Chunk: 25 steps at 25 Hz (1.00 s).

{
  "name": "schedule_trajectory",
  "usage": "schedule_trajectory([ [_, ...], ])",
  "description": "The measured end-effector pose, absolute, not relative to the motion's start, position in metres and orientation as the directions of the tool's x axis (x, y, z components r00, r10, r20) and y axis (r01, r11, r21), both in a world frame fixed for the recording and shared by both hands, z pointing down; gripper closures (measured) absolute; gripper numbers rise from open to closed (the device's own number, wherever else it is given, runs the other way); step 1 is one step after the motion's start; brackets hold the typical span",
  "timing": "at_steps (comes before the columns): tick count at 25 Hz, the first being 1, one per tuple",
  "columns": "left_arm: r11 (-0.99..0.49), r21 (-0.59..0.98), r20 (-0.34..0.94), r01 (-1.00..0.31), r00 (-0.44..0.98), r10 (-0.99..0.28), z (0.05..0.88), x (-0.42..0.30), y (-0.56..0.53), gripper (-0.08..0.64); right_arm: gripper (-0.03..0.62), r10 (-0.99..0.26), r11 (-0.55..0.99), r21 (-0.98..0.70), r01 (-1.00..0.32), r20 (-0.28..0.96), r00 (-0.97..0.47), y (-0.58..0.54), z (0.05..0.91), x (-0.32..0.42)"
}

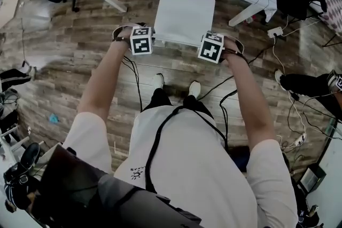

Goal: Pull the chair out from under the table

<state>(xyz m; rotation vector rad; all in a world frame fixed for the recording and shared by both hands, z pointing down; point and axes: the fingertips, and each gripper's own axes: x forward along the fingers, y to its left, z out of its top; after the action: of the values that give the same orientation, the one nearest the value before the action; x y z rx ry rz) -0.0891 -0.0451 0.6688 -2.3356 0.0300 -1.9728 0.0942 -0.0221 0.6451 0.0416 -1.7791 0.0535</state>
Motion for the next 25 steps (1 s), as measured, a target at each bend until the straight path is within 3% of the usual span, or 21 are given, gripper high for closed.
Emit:
schedule_trajectory([
  [12, -0.991, -0.070, 0.986, 0.117, 0.160, -0.050, 0.671, -0.099, -0.039, 0.476, 0.508, -0.056, 0.993, 0.039, -0.108, 0.986, -0.155, -0.020, 0.646, 0.086],
  [25, -0.992, -0.031, 0.984, 0.123, 0.176, -0.009, 0.669, -0.105, 0.006, 0.477, 0.503, 0.021, 0.996, -0.036, -0.087, 0.985, -0.173, 0.024, 0.645, 0.080],
])
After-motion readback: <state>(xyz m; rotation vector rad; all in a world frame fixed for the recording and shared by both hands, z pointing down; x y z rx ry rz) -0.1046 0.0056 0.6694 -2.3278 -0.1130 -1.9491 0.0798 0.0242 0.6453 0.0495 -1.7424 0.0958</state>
